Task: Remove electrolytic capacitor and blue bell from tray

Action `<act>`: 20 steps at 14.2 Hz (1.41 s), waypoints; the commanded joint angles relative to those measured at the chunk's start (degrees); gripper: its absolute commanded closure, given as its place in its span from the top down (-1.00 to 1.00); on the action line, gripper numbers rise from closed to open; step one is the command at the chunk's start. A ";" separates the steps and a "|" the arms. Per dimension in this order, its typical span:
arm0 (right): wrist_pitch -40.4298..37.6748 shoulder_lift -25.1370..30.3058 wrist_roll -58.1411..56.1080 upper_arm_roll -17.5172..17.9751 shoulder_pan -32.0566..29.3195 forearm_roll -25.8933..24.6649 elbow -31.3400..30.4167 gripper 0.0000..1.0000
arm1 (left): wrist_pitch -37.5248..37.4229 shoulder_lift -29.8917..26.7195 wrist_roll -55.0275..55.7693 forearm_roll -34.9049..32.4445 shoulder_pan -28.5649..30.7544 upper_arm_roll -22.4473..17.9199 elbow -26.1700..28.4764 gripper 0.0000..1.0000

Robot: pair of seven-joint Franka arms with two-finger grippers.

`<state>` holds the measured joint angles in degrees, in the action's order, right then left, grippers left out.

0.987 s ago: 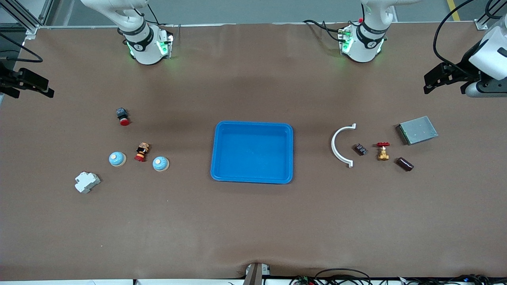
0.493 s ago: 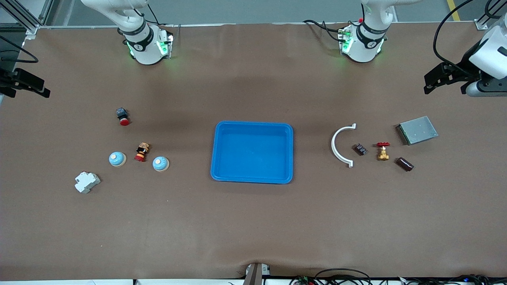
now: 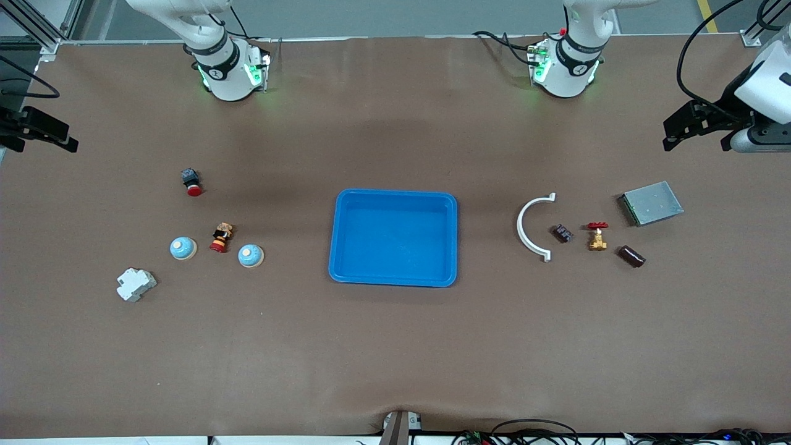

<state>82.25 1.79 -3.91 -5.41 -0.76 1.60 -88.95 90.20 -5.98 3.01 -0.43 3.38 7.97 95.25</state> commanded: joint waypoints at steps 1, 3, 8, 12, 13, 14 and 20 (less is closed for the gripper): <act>-1.13 -0.47 0.22 0.22 -0.30 -0.90 1.50 1.00 | 1.47 -1.66 -1.51 -0.45 0.49 0.11 1.52 1.00; -1.13 -0.47 0.22 0.22 -0.30 -0.90 1.50 1.00 | 1.65 -1.66 -1.51 -0.45 0.40 0.46 1.70 1.00; -1.13 -0.47 0.22 0.31 -0.30 -0.90 1.50 1.00 | 1.73 -1.66 -1.42 -0.28 0.31 0.73 1.70 1.00; -1.13 -0.47 0.22 0.31 -0.30 -0.90 1.41 1.00 | 1.73 -1.40 -1.42 -0.27 0.22 0.73 1.26 1.00; -1.13 -0.56 0.22 0.31 -0.30 -0.90 1.41 1.00 | 1.73 -1.22 -0.99 -0.28 0.22 0.73 0.91 1.00; -1.13 -0.47 0.22 0.22 -0.30 -0.90 1.41 1.00 | 1.65 -1.05 -0.55 -0.28 0.31 0.73 0.47 1.00; -1.13 -0.56 0.22 0.31 -0.21 -0.90 1.41 1.00 | 1.30 0.45 4.91 -0.36 0.22 0.64 -1.82 1.00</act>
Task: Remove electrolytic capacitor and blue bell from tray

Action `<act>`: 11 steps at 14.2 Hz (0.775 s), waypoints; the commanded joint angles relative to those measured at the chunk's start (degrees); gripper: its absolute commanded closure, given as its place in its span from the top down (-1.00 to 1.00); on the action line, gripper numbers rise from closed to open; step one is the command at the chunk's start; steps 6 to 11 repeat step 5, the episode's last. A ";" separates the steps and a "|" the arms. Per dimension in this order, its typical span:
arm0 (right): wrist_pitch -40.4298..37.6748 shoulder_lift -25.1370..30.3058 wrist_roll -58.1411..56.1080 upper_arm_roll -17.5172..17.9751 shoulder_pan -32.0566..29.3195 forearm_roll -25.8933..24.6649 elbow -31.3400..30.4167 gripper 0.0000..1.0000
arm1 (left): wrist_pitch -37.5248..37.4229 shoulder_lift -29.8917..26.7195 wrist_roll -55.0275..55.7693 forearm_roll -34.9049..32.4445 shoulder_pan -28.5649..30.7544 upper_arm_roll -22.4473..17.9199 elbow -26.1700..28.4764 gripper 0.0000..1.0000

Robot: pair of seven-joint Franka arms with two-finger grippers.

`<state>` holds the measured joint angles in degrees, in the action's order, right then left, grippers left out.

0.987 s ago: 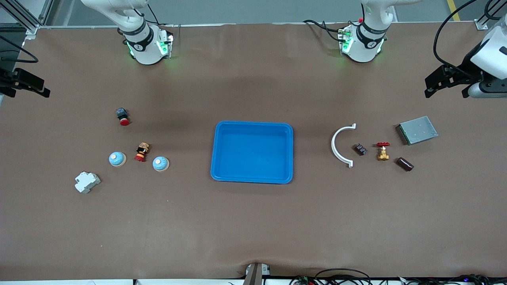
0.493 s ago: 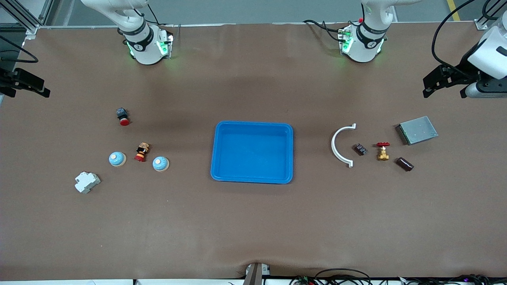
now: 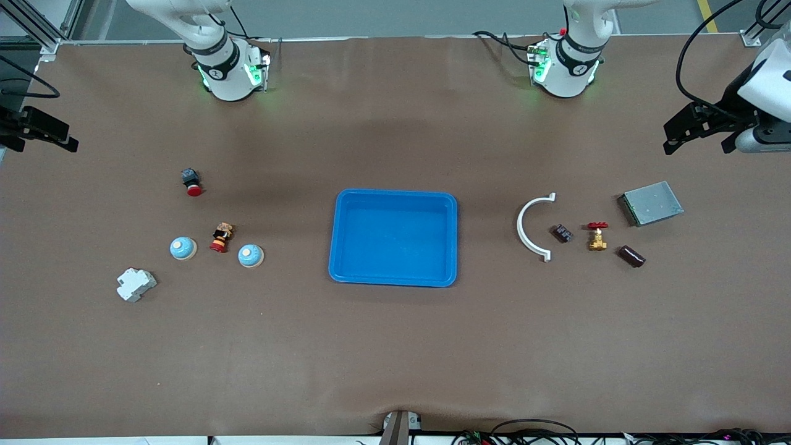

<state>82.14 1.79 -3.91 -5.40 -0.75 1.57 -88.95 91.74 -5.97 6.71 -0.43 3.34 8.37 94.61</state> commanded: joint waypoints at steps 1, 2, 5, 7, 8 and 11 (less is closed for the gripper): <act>-1.02 -0.64 0.22 0.30 -0.21 -0.87 1.41 1.00 | -0.33 0.52 1.03 -0.36 0.35 0.25 -1.18 1.00; -1.02 -0.64 0.22 0.30 -0.30 -0.87 1.41 1.00 | -0.33 0.52 0.94 -0.45 0.35 0.25 -1.18 1.00; -0.93 -0.64 0.22 0.30 -0.30 -0.87 1.41 1.00 | -0.51 0.61 1.02 -0.54 0.26 0.25 -1.18 1.00; -0.93 -0.64 0.22 0.30 -0.30 -0.87 1.41 1.00 | -0.51 0.61 1.02 -0.54 0.26 0.25 -1.18 1.00; -0.93 -0.64 0.22 0.30 -0.30 -0.87 1.41 1.00 | -0.51 0.61 1.02 -0.54 0.26 0.25 -1.18 1.00; -0.93 -0.64 0.22 0.30 -0.30 -0.87 1.41 1.00 | -0.51 0.61 1.02 -0.54 0.26 0.25 -1.18 1.00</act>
